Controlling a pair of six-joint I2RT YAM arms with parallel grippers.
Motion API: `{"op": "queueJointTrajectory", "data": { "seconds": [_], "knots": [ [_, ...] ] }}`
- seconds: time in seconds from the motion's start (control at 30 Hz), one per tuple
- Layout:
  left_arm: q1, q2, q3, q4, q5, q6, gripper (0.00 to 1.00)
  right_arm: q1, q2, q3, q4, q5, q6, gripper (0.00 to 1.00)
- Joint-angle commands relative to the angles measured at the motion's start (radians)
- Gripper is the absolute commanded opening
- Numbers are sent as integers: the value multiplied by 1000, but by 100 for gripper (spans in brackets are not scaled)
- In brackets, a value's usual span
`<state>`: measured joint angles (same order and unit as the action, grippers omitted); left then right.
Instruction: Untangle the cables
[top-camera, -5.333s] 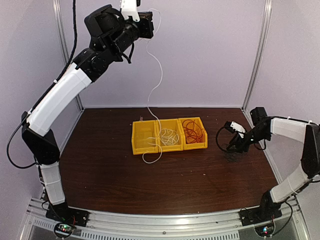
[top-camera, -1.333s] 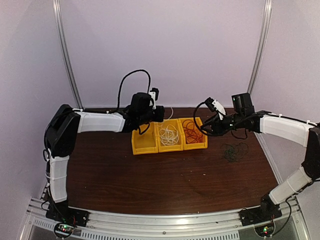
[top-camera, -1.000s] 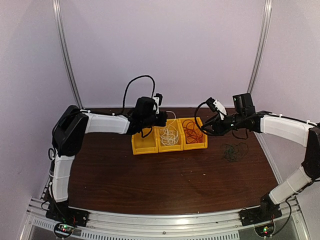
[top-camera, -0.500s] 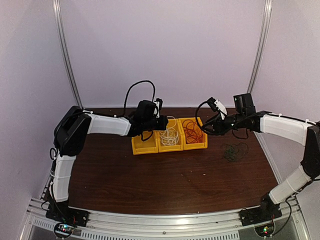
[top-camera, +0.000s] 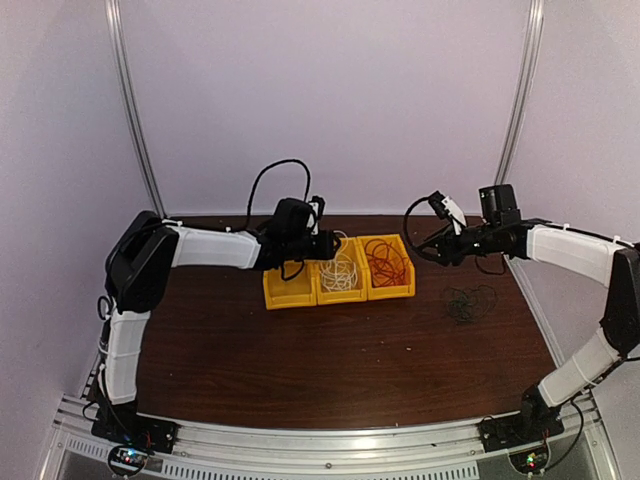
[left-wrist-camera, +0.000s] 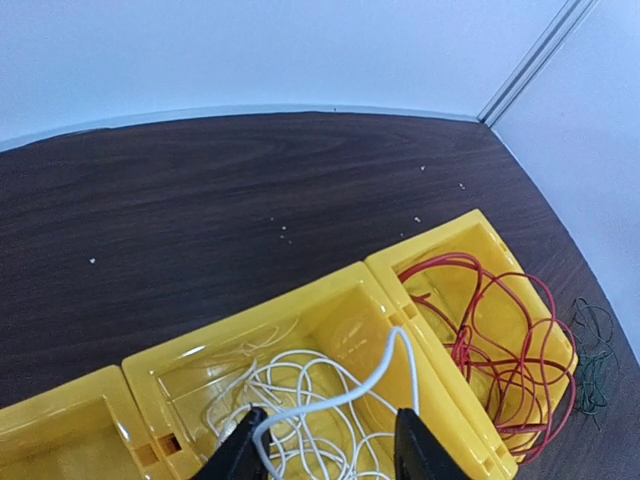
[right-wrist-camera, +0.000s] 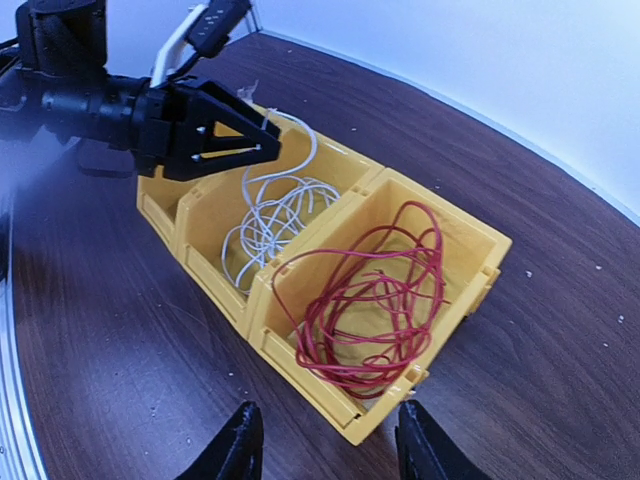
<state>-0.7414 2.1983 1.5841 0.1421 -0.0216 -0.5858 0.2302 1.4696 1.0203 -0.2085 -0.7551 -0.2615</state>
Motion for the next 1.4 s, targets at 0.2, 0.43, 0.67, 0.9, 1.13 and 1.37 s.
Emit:
{"op": "queueJointTrajectory", "data": {
  "seconds": [0.2,0.43,0.67,0.9,1.13,1.37],
  "knots": [
    [-1,-249,-25,20,-9,119,57,-217,-7,62,-233,30,-184,49],
    [-1,-359,-124,14,8,122,60,-332,43,37,-336,78,-274,51],
    [-11,-492,-339,36,51,119,54,-360,45,-18,-336,236,-328,52],
    [-60,-568,-511,66,80,130,53,-364,89,-39,-337,275,-373,51],
    [-114,-564,-538,67,103,149,53,-364,186,13,-449,219,-462,48],
    [-136,-548,-535,74,99,140,53,-364,187,-3,-438,211,-488,49]
  ]
}}
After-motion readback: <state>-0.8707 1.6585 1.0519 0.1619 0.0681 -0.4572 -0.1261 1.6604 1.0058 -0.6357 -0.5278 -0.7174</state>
